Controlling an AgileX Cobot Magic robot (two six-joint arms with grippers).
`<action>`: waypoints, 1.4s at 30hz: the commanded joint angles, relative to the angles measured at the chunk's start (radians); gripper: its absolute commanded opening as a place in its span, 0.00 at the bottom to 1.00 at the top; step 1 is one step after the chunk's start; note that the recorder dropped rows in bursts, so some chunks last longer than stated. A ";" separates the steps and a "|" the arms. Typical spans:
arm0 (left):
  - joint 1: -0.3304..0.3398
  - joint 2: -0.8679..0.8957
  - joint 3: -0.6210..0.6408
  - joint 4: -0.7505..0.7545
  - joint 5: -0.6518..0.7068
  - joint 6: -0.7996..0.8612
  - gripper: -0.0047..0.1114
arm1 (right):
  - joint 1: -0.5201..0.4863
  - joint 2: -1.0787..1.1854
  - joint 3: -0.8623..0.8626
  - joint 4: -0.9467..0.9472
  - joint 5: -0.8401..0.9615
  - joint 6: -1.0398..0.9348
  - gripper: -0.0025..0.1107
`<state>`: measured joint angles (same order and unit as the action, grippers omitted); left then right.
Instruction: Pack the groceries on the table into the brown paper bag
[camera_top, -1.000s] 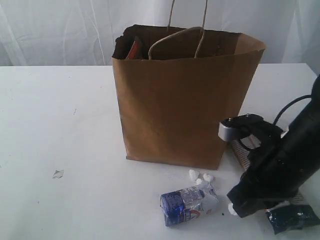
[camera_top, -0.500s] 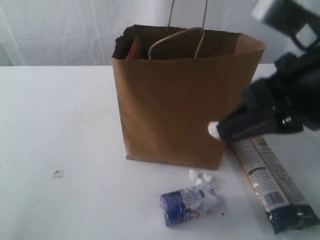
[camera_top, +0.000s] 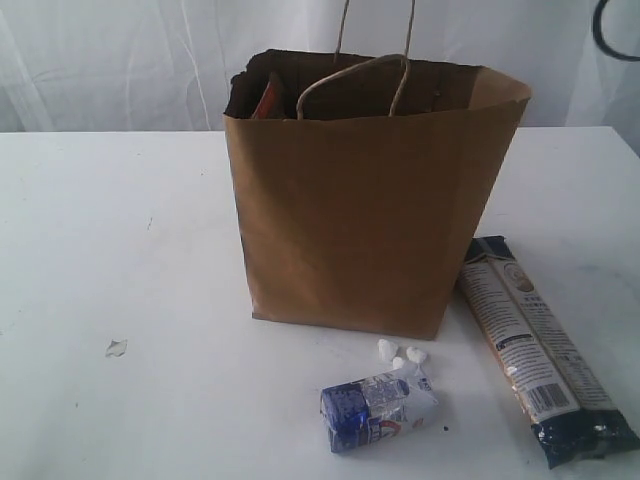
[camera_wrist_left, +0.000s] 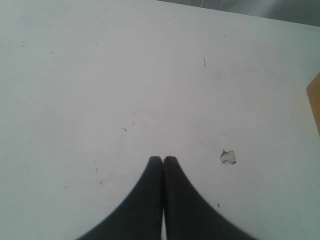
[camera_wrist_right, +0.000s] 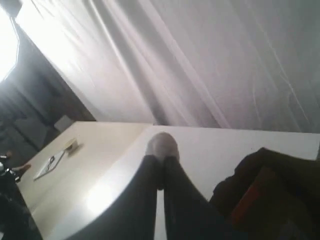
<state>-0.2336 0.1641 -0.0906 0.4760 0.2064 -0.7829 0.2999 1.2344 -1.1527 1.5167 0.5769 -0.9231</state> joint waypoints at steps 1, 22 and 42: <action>0.004 -0.004 0.007 0.004 -0.004 -0.003 0.04 | -0.002 0.086 -0.003 0.159 -0.019 -0.161 0.03; 0.004 -0.004 0.007 0.004 -0.004 -0.003 0.04 | -0.002 0.183 -0.003 0.126 0.012 -0.256 0.22; 0.004 -0.004 0.007 0.004 -0.004 -0.003 0.04 | -0.002 -0.114 0.206 -1.253 0.443 0.479 0.02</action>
<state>-0.2336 0.1641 -0.0906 0.4760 0.2056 -0.7829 0.2999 1.1483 -1.0223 0.2898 0.9836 -0.4740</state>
